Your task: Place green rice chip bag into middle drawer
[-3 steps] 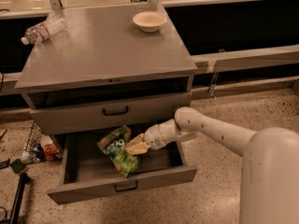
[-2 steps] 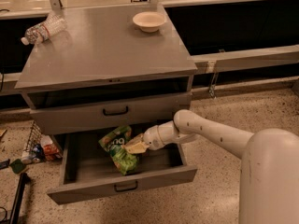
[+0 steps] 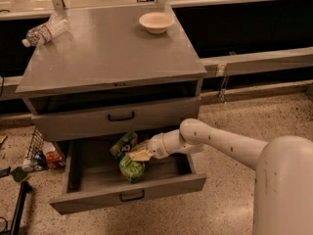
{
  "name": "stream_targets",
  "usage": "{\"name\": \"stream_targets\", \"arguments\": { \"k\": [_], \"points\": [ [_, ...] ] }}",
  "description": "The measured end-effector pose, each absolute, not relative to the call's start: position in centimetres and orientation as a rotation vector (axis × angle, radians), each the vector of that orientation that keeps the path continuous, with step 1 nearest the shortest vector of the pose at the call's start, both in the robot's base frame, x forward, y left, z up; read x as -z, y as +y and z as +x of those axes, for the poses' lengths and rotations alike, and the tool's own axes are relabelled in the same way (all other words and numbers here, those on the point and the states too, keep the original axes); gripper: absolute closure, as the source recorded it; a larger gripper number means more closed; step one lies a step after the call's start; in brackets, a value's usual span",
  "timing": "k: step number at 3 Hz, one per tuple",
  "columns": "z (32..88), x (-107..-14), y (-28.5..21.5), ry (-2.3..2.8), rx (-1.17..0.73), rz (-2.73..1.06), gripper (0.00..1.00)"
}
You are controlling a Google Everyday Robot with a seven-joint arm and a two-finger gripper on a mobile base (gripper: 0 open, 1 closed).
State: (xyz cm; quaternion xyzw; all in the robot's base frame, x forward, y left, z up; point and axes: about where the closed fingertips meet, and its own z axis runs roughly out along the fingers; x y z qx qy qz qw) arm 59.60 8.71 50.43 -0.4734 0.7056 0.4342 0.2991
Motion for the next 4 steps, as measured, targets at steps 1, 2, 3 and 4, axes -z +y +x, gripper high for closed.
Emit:
{"name": "stream_targets", "arguments": {
  "k": [1,2,3,4],
  "points": [
    [59.5,-51.9,8.3,1.894,-1.079,-1.237,0.01],
    [59.3,-54.5,6.9,1.897,-1.023,-1.207,0.00],
    [57.6,-60.2,3.8,1.871,-0.941,-1.135,0.00],
    [57.6,-60.2,3.9,1.871,-0.943,-1.137,0.00]
  ]
}}
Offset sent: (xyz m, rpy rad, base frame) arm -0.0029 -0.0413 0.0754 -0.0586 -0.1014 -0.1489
